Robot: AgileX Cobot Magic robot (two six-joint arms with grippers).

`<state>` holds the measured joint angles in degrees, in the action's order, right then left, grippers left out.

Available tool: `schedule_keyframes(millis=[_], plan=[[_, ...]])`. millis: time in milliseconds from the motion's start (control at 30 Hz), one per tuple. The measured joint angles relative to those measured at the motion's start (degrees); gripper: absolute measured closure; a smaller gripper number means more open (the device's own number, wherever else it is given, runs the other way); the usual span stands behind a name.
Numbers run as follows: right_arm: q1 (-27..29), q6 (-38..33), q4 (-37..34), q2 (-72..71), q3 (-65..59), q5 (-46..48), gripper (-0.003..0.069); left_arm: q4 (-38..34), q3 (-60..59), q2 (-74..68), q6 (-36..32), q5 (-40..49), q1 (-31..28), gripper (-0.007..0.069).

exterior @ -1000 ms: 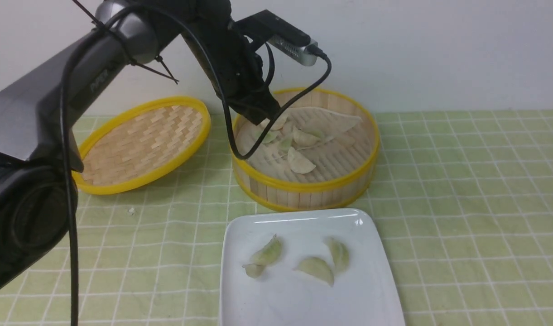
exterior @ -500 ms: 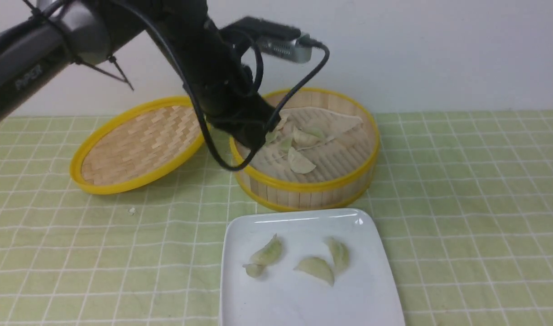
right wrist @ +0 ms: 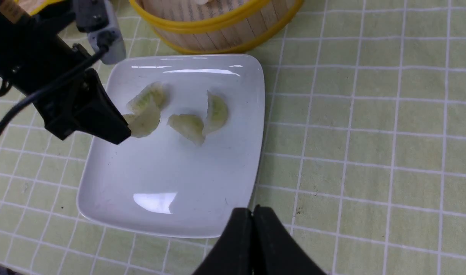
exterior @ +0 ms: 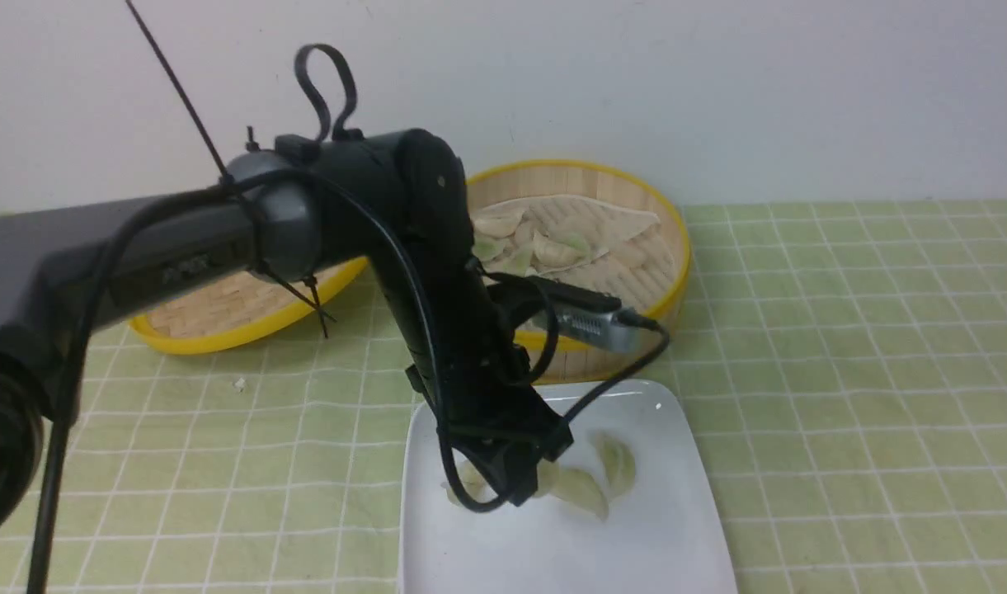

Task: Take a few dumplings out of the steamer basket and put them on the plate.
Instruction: Use the left arm to put the dumpling into the plate, then use the right arm to grab a dumpling from inside the steamer

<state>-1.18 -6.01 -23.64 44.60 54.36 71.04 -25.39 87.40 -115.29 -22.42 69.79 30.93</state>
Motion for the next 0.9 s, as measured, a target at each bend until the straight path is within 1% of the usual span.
schedule_keyframes(millis=[33,100,267,333,367,433,500,533,567,600,667,700,733,767,800,900], plan=[[0.0,0.0,0.0,0.0,0.0,-0.1,0.0669,0.1,0.0,0.0,0.0,0.0,0.1,0.0566],[0.0,0.0,0.0,0.0,0.0,-0.3,0.0669,1.3,0.0,-0.2,0.1,-0.1,1.0,0.0526],[0.0,0.0,-0.7,1.5,0.8,-2.4,0.0669,2.1,0.0,-0.2,0.7,-0.1,1.3,0.0339],[0.0,-0.1,-1.9,3.9,2.2,-2.3,0.0669,2.7,0.1,-0.2,0.9,-0.1,1.3,0.0278],[0.0,-0.6,-2.9,5.4,3.2,-2.2,0.0669,3.2,0.1,-0.2,1.2,-0.1,1.3,0.0257],[0.0,-2.8,-4.8,9.1,5.9,-2.0,0.0669,4.6,0.4,0.0,2.5,-0.1,1.3,0.025],[0.0,-6.4,-7.5,14.3,9.3,-1.6,0.0669,7.2,0.5,1.2,5.6,-0.1,1.0,0.0288],[0.0,-8.1,-8.8,17.2,11.7,-1.0,0.0669,8.6,0.5,2.2,7.3,-0.1,0.7,0.0329],[-0.3,-9.6,-10.3,21.9,14.6,-0.2,0.0669,10.5,0.5,4.4,9.5,-0.1,0.2,0.0405],[-0.5,-9.9,-10.4,23.7,15.9,-0.1,0.0669,10.8,0.4,5.5,10.2,-0.1,-0.1,0.0442],[-2.4,-10.8,-9.9,29.4,19.9,0.1,0.0669,12.0,-0.3,10.0,11.9,-0.1,-1.1,0.0557],[-3.2,-10.9,-9.3,30.5,21.1,0.1,0.0669,12.3,-0.7,11.5,12.1,-0.2,-1.4,0.0578],[-5.4,-11.0,-7.7,34.8,23.6,0.1,0.0669,12.3,-1.8,15.3,12.5,-0.2,-1.7,0.0608],[-6.4,-11.0,-6.9,35.8,24.7,0.1,0.0669,12.3,-2.4,17.0,12.6,-0.2,-1.7,0.0615],[-8.6,-10.9,-5.2,39.4,26.7,-0.2,0.0669,12.3,-3.6,20.0,12.9,-0.1,-1.7,0.0622],[-12.1,-9.9,-2.8,45.7,31.6,-2.2,0.0668,11.7,-7.7,28.9,14.1,0.4,-1.7,0.0631]])
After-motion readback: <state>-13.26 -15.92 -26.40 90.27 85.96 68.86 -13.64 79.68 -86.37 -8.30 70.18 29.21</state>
